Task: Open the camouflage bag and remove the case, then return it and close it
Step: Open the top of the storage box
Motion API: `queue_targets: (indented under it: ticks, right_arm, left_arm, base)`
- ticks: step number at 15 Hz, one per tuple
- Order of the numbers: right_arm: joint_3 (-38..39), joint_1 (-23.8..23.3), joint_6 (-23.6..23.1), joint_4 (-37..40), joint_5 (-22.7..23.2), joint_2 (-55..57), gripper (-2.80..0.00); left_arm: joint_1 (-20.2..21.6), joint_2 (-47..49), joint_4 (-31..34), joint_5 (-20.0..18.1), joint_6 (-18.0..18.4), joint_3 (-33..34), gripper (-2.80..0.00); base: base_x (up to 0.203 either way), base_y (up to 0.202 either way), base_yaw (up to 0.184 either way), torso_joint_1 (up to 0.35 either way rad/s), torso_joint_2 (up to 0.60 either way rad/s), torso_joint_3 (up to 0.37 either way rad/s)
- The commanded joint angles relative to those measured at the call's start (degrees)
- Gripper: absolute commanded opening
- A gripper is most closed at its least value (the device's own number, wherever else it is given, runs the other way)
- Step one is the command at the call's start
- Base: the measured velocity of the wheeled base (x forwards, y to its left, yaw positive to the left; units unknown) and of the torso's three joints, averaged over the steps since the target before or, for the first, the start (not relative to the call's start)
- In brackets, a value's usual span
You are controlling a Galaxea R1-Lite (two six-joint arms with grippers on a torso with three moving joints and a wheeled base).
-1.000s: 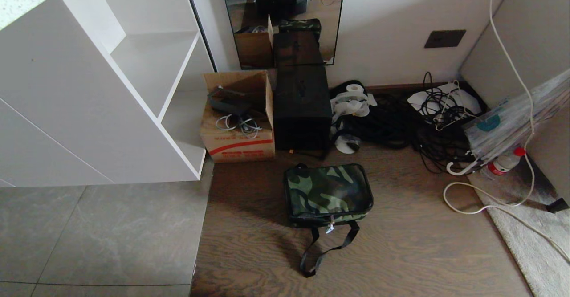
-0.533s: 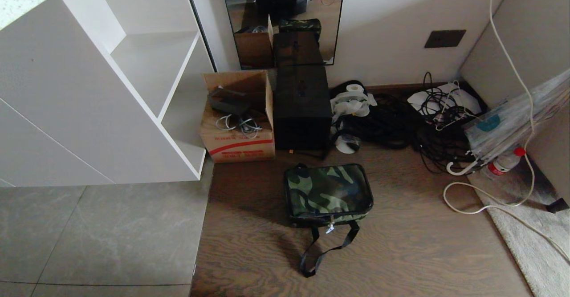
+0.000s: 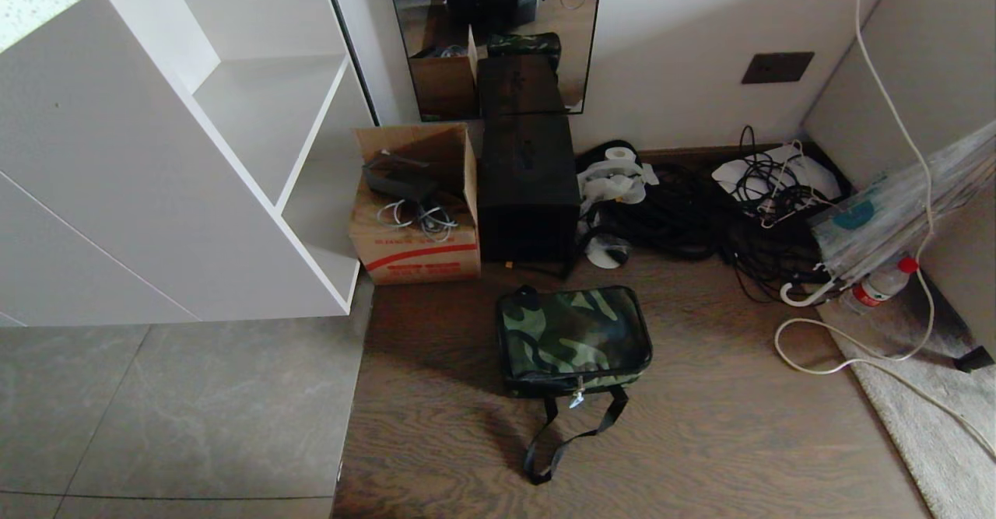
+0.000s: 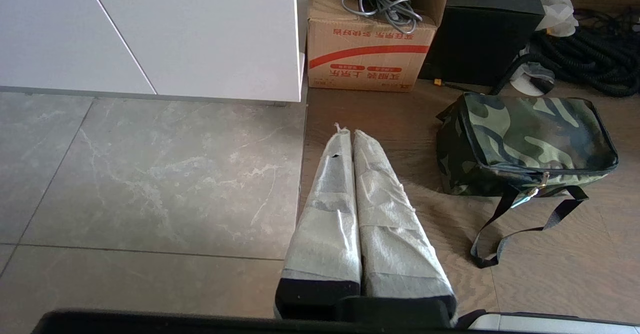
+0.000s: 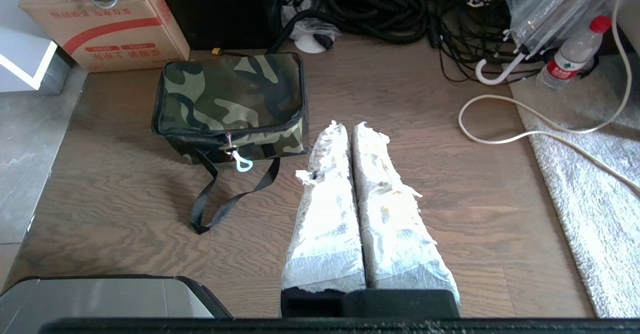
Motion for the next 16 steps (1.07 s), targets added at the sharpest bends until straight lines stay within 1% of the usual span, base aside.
queue_targets:
  ticks: [1,16]
  right_arm:
    - [0.0,0.01,0.11,-0.02,0.02,0.07,-2.8]
    - [0.0,0.01,0.11,0.0,0.02,0.07,-2.8]
  left_arm:
    - [0.0,0.0,-0.05,0.03,-0.04,0.53,-2.8]
    - [0.0,0.0,-0.05,0.03,-0.04,0.53,-2.8]
  base:
    - [0.0,0.0,0.0,0.0,0.0,0.0]
    - [0.0,0.0,0.0,0.0,0.0,0.0]
